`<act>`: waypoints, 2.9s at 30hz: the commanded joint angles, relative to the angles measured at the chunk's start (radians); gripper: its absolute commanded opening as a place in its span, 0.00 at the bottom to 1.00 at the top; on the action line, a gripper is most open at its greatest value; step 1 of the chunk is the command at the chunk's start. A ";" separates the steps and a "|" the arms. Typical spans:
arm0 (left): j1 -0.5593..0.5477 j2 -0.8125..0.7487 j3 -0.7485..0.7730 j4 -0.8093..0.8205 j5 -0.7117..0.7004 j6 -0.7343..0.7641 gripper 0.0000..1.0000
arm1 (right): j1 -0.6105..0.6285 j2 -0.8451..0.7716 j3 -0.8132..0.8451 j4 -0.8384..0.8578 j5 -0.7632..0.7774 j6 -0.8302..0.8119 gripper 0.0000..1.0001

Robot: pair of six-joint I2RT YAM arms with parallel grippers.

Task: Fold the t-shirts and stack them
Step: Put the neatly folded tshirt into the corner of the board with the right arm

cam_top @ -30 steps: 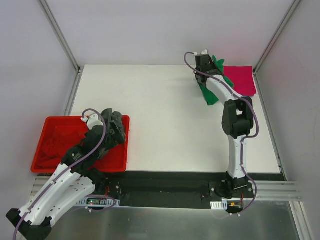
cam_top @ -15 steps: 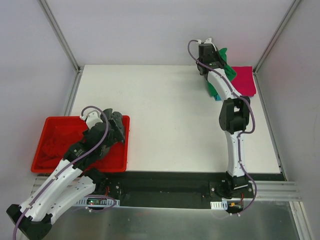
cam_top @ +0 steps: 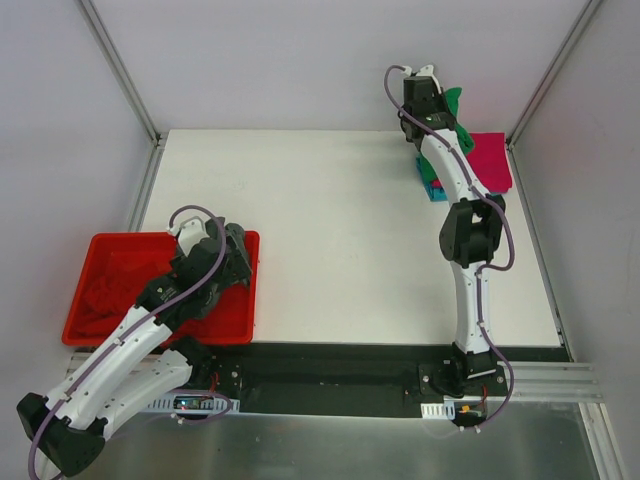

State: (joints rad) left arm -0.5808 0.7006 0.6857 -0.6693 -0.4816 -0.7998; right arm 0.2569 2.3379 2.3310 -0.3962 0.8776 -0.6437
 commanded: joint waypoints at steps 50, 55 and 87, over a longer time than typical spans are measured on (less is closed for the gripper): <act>0.004 0.125 0.067 0.030 -0.014 -0.006 0.99 | -0.436 0.184 0.136 -0.033 -0.764 0.457 0.60; 0.004 0.120 0.075 0.034 -0.006 0.011 0.99 | -0.432 0.066 0.067 -0.044 -0.645 0.450 0.96; 0.004 -0.185 -0.113 0.119 0.301 0.070 0.99 | -0.258 -1.804 -1.828 0.037 -0.966 0.788 0.96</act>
State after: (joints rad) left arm -0.5812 0.5484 0.6086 -0.5789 -0.1978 -0.7238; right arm 0.0006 0.6930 0.6117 -0.3637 -0.0383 0.0898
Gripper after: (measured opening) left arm 0.991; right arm 0.959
